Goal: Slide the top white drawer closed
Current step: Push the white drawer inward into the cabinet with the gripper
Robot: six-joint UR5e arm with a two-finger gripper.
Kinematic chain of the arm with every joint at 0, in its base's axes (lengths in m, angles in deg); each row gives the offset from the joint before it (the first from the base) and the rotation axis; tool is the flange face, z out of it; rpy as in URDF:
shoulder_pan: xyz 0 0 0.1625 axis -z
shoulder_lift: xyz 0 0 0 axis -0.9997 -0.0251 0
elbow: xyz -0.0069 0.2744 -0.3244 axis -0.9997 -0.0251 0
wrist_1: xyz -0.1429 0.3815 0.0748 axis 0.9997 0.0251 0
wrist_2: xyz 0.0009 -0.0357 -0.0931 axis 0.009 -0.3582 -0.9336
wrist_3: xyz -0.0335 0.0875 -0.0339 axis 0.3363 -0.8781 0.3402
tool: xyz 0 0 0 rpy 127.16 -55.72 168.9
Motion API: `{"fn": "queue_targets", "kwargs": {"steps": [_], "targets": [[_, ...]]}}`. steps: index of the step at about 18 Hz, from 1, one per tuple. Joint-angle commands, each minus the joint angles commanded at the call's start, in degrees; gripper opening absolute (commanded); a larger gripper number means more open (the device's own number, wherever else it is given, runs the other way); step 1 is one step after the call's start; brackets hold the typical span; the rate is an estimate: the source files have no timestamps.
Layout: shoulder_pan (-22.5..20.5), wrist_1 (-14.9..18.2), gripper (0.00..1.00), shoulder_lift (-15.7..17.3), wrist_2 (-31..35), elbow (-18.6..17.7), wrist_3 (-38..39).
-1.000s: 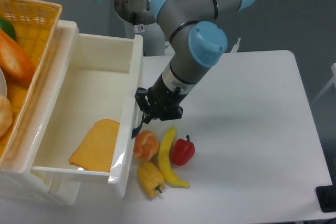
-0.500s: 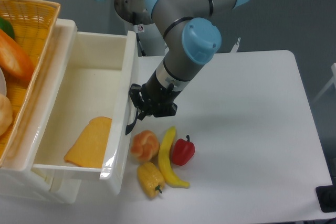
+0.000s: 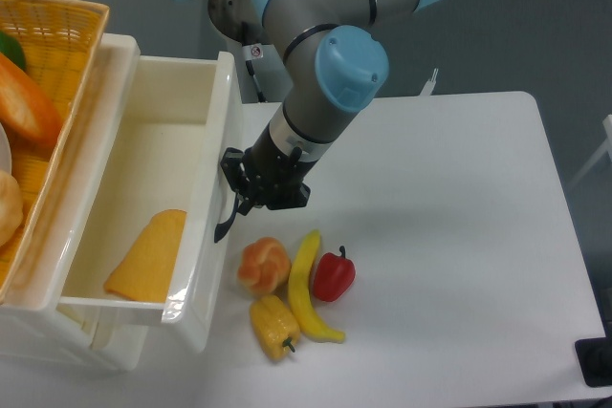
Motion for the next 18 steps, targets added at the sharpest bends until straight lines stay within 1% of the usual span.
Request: {"fn": "queue_targets", "kwargs": {"steps": [4, 8, 18], "targets": [[1.2, -0.2, 0.0, 0.0, 0.0, 0.0, 1.4], [3.3, -0.6, 0.0, -0.3, 0.1, 0.1, 3.6], [6.3, -0.7, 0.0, -0.7, 0.2, 0.1, 6.1]]}}
